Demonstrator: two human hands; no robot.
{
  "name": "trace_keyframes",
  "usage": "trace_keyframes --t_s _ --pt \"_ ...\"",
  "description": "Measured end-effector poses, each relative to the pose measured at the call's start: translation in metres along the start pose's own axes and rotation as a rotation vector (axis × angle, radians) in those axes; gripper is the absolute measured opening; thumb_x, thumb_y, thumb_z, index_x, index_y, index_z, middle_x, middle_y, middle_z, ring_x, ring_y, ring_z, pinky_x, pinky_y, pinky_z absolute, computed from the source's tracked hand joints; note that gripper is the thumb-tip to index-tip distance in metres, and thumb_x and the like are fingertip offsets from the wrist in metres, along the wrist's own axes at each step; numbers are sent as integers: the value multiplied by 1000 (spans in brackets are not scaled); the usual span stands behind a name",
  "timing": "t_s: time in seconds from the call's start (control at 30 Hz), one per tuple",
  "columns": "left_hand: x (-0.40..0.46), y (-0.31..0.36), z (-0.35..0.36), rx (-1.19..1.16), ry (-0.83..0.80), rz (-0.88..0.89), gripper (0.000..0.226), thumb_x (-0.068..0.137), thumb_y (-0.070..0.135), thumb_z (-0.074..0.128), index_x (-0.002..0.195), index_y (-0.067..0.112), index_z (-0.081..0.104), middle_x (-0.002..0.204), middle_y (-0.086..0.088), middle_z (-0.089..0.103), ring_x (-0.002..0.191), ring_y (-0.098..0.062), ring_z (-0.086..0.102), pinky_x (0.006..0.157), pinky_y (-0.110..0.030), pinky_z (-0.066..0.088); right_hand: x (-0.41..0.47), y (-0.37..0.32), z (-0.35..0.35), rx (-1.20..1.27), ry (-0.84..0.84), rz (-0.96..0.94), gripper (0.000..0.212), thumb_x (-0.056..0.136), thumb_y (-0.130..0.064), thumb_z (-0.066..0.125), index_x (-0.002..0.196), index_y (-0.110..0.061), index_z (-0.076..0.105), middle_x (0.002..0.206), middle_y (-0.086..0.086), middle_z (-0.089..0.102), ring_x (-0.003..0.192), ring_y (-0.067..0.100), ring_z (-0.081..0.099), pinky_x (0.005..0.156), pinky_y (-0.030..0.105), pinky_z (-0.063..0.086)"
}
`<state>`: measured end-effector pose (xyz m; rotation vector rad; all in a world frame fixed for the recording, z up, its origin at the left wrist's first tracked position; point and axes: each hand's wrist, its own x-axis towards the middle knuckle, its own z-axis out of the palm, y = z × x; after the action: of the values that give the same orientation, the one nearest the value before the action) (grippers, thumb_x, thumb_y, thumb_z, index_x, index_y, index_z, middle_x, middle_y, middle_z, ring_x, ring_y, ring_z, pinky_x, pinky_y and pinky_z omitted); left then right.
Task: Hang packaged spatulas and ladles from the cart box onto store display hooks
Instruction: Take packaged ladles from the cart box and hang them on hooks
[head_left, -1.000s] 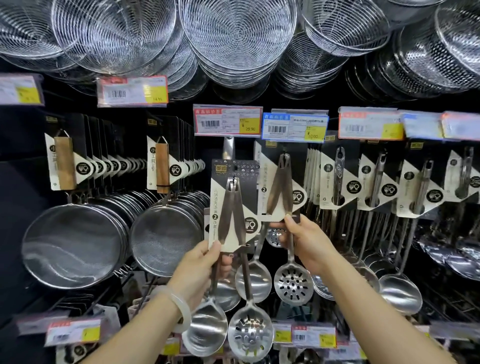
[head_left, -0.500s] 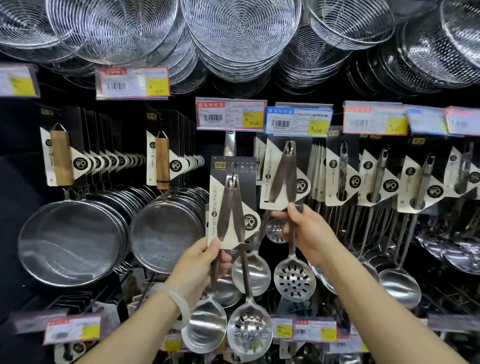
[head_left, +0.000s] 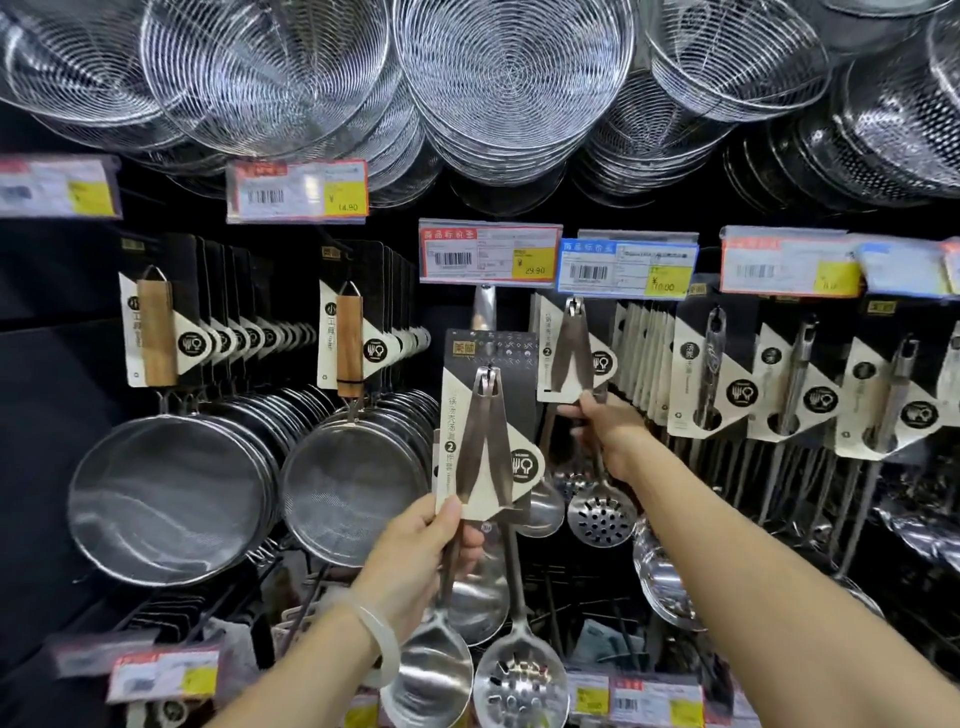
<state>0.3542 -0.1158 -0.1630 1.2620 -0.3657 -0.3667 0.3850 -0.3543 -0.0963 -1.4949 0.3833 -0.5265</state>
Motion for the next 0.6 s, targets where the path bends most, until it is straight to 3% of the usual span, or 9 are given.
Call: trace_keyframes --t_s 0.13,0.23,0.3,0.33,0.37,0.4,0.5,0.6 --pt "-2 -2 4 1 9 1 21 95 20 44 96 4 59 63 -3 61 62 -15 57 69 -29 50 23 8 5 42 25 -15 34 97 -23 45 125 -5 48 90 4 64 66 16 55 66 26 47" --pt "-4 -5 6 -2 21 -13 20 94 20 45 95 5 59 62 -3 61 61 -15 57 67 -29 48 27 23 10 -86 215 -14 44 92 -28 54 129 -6 47 121 14 59 107 31 57 94 40 47" --pt "-4 -6 8 5 20 -17 20 95 20 45 92 6 59 62 -3 61 60 -14 57 65 -28 48 8 35 14 -175 323 -64 50 90 -29 56 132 -5 43 125 14 55 114 33 54 97 31 47" --pt "-3 -6 10 10 20 -17 20 95 20 45 91 6 59 63 -3 61 60 -14 57 65 -28 48 -7 38 14 -148 328 -113 47 91 -30 57 128 -5 44 119 13 56 108 30 57 88 18 49" --pt "-2 -5 12 11 21 -17 20 95 20 45 92 6 59 63 -3 61 60 -14 57 65 -28 48 -26 41 11 -50 265 -151 41 91 -33 56 122 -7 48 110 9 59 98 25 62 72 6 48" --pt "-1 -5 15 8 21 -16 21 95 20 45 93 5 59 62 -3 61 59 -14 57 64 -28 49 -46 43 8 79 138 -162 38 90 -39 55 115 -11 51 104 7 63 87 19 66 62 4 48" --pt "2 -3 31 2 7 -20 21 95 21 46 96 6 61 59 -1 63 53 -11 59 55 -23 51 -94 45 -8 165 -285 -190 47 77 -56 54 115 -28 52 94 1 72 81 15 71 63 28 57" --pt "5 -2 54 48 -11 4 23 95 23 46 100 6 61 60 0 64 53 -10 59 58 -25 49 -116 35 -23 -20 -233 -333 25 84 -26 63 108 -22 57 88 7 72 83 21 71 62 38 59"
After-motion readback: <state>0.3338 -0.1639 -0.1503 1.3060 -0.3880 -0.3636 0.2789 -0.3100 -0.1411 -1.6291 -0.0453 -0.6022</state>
